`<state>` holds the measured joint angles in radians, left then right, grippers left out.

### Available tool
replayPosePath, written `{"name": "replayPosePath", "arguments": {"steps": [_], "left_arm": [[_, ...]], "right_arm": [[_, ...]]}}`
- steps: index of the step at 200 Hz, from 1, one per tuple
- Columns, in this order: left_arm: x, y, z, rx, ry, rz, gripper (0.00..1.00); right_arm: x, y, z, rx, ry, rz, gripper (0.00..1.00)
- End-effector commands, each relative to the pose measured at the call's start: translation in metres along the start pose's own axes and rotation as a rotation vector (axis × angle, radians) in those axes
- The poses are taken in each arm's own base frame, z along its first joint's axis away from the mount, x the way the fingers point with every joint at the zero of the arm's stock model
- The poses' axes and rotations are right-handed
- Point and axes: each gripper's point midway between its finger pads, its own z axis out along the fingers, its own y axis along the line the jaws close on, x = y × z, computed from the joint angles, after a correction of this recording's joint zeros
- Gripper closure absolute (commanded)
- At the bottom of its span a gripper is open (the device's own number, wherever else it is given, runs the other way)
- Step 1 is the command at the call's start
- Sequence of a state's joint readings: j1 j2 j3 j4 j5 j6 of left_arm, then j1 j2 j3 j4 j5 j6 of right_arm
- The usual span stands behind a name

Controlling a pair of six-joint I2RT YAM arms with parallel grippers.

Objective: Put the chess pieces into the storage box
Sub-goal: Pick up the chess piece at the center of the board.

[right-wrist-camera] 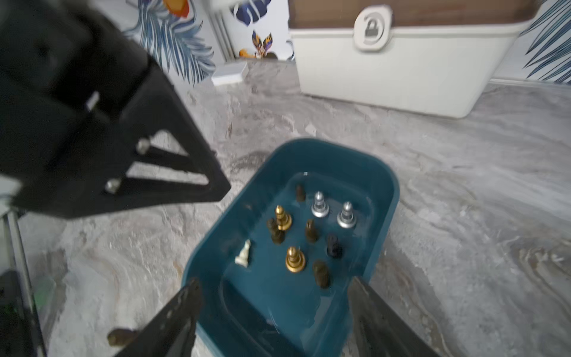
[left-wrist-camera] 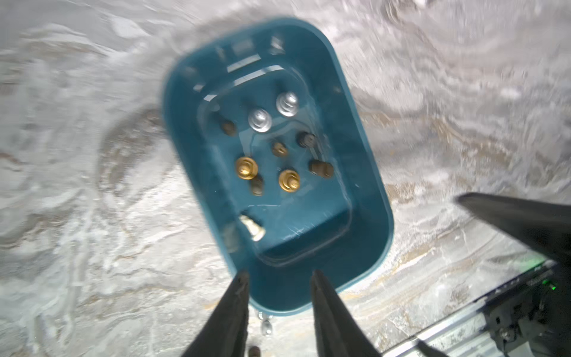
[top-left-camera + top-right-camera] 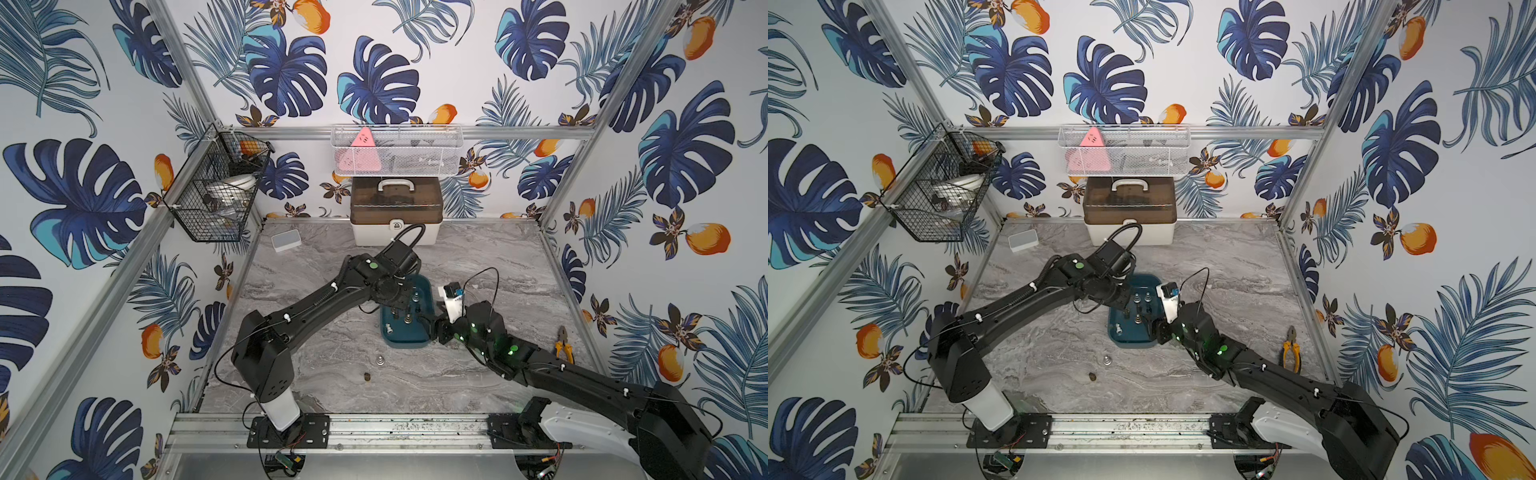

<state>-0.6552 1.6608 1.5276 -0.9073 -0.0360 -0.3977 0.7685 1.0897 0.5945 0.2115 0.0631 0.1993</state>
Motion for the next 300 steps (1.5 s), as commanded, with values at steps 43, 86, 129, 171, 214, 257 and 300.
{"name": "replayPosePath", "arguments": {"steps": [43, 86, 129, 171, 214, 257, 300], "left_arm": [[0.013, 0.03, 0.006, 0.067, 0.01, 0.007, 0.58], [0.005, 0.042, 0.018, 0.088, 0.017, -0.018, 0.58], [0.025, 0.051, 0.016, 0.062, 0.081, -0.049, 0.58], [0.067, 0.042, -0.007, 0.018, 0.044, -0.045, 0.58], [0.115, 0.029, -0.003, -0.014, 0.074, -0.035, 0.59], [0.135, 0.018, 0.006, 0.007, 0.082, 0.014, 0.57], [0.147, 0.008, 0.026, 0.025, 0.115, 0.045, 0.56]], "right_arm": [[0.028, 0.012, 0.03, -0.078, 0.417, 0.198, 0.28], [0.026, 0.025, 0.066, -0.145, 0.494, 0.156, 0.36], [0.028, 0.043, 0.072, -0.232, 0.547, 0.178, 0.43], [0.04, 0.04, 0.041, -0.172, 0.499, 0.094, 0.42], [0.056, 0.026, 0.017, -0.109, 0.389, 0.043, 0.41], [0.072, 0.054, -0.007, -0.161, 0.299, -0.067, 0.39], [0.095, 0.062, -0.019, -0.174, 0.235, -0.133, 0.36]]}}
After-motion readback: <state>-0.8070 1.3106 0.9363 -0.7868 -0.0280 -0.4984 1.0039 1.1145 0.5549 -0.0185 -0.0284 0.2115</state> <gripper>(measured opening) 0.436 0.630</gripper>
